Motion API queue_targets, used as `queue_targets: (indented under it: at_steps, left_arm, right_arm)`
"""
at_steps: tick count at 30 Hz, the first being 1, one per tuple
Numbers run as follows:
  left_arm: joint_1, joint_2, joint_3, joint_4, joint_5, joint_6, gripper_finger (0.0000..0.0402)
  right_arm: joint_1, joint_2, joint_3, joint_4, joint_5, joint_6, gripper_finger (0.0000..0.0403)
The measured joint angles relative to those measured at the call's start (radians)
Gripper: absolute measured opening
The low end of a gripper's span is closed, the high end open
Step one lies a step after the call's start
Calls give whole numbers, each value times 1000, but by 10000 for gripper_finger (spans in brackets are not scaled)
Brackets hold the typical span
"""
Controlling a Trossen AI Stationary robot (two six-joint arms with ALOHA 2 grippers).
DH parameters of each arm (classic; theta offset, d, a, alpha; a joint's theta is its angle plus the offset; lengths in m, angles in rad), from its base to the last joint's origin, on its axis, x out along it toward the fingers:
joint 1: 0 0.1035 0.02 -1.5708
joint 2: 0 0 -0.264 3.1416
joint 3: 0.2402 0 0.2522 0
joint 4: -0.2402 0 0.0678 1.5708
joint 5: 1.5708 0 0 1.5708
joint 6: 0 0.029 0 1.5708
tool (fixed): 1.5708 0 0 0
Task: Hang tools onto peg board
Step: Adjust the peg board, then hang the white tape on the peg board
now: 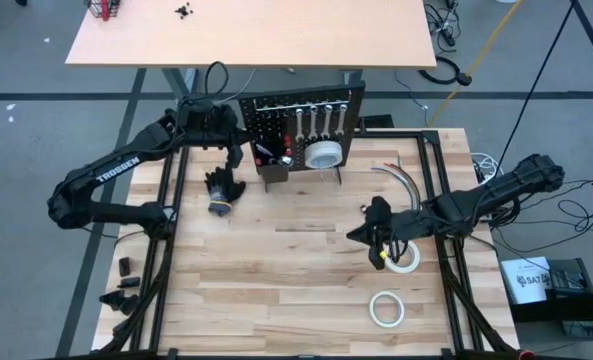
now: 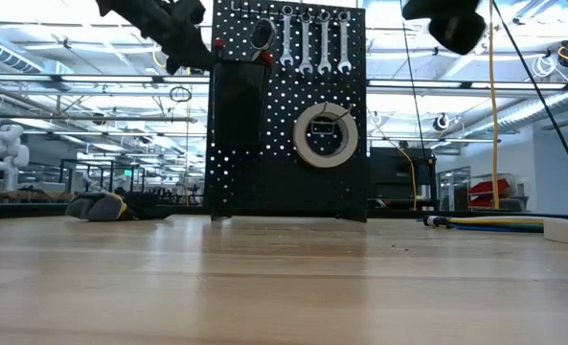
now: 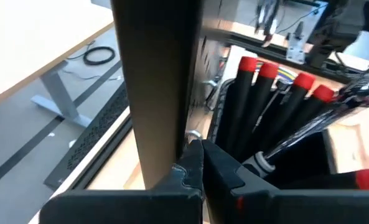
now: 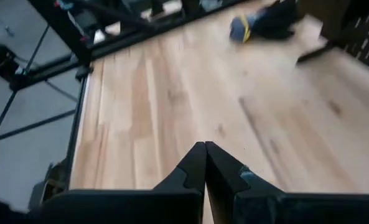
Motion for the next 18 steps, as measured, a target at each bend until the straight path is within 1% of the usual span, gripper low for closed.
queue_targets:
  at_steps: [10, 14, 18]
  left_arm:
    - [58, 34, 0, -2, -58, 8, 0]
    - [61, 28, 0, 4, -24, -1, 0]
    - [53, -22, -1, 3, -12, -25, 0]
  right_arm:
    - [124, 0, 0, -177, 0, 229, 0]
    - [160, 0, 0, -285, -1, 346, 0]
    - [191, 0, 0, -387, -4, 476, 0]
